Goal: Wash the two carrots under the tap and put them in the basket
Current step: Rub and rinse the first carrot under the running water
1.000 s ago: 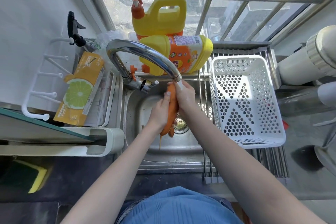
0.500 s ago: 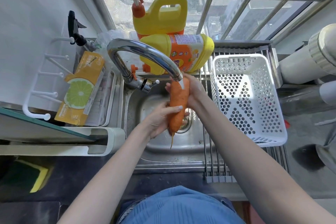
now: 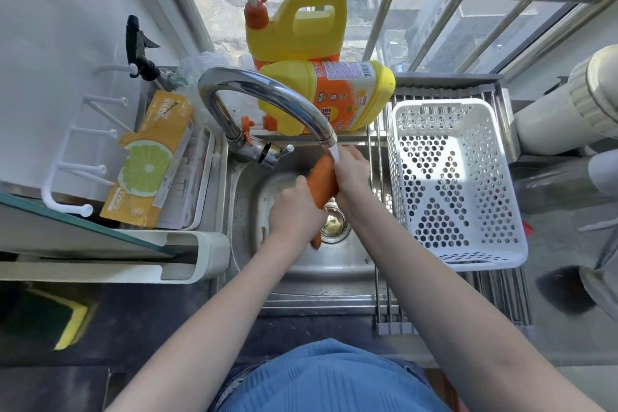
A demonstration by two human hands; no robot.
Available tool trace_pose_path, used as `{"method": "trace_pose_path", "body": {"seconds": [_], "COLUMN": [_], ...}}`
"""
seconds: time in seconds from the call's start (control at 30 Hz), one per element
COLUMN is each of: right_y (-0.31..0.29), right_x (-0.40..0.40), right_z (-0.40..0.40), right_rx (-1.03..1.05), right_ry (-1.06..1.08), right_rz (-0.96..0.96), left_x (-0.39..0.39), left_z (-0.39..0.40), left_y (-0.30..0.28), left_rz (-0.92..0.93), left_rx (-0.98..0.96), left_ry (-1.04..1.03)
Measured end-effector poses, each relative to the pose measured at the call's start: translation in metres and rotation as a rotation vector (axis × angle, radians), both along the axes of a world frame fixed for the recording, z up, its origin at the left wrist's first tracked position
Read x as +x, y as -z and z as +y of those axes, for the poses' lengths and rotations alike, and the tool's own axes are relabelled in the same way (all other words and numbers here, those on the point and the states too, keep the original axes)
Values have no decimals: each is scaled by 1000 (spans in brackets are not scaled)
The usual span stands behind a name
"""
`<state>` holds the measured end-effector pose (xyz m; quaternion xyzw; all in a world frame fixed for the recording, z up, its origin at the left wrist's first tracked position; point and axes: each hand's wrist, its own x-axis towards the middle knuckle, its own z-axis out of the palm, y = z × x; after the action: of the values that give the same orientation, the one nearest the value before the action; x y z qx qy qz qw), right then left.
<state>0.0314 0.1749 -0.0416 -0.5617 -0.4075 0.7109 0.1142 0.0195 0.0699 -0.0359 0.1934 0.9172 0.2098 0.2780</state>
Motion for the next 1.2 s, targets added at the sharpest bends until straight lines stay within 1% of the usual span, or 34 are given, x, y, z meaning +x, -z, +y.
{"method": "trace_pose_path", "body": {"seconds": [0.07, 0.1, 0.13, 0.23, 0.3, 0.37, 0.47, 0.5, 0.53, 0.6, 0.67, 0.7, 0.73, 0.77, 0.8, 0.83, 0.87, 0.9, 0.93, 0.97, 1.03, 1.07, 1.1, 1.13, 1.2], "right_y": [-3, -3, -8, -19, -26, -26, -21, -19, -20, -20, -28, -29, -26, -26, -22, -18, -14, -13, -11, -8, -5, -6, -7, -7, -11], "right_x": [-3, -5, -5, -5, -2, 0, 2, 2, 3, 4, 3, 3, 2, 1, 0, -3, -5, -8, -9, -8, -4, -2, 0, 0, -4], "right_z": [7, 11, 12, 15, 14, 10, 4, 6, 8, 15, 14, 12, 10, 8, 6, 5, 5, 4, 2, 1, -2, -3, -3, -1, 7], "right_rx": [-2, -1, -11, -103, -155, -261, -482, -521, -534, -495, -411, -393, -391, -400, -354, -229, -36, 150, 277, 308, 293, 295, 300, 295, 293], "right_ry": [-46, -108, -191, -352, -433, -411, -298, -266, -265, -352, -470, -457, -395, -339, -327, -375, -493, -595, -619, -598, -519, -475, -435, -396, -314], "right_rz": [-36, -62, -64, 65, 200, 349, 500, 509, 497, 379, 216, 179, 175, 187, 179, 111, -40, -215, -341, -389, -355, -333, -305, -269, -252], "left_x": [2, 2, 2, 1, 2, 2, -2, -4, -7, -11, -15, -16, -16, -13, -9, -4, 0, 3, 4, 3, -1, -4, -7, -9, -10], "left_z": [-4, -5, -5, -7, -13, -15, -16, -16, -16, -16, -16, -16, -15, -13, -12, -11, -11, -11, -12, -12, -12, -12, -12, -12, -17], "left_y": [2, 2, 1, -4, -8, -9, -12, -13, -13, -12, -13, -14, -15, -13, -11, -7, -4, -3, -4, -5, -8, -9, -9, -7, -6], "left_rz": [-19, -87, -194, -665, -973, -1201, -1508, -1589, -1610, -1517, -1321, -1211, -1119, -1045, -953, -786, -550, -285, -71, 45, 91, 72, -1, -152, -609], "left_rx": [74, 138, 205, 393, 494, 546, 655, 680, 665, 517, 337, 282, 255, 250, 248, 222, 142, 11, -117, -185, -214, -209, -172, -70, 222], "left_ry": [21, -8, -64, -312, -434, -462, -412, -378, -349, -320, -287, -288, -309, -354, -395, -403, -340, -207, -71, 15, 63, 73, 64, 18, -172]}}
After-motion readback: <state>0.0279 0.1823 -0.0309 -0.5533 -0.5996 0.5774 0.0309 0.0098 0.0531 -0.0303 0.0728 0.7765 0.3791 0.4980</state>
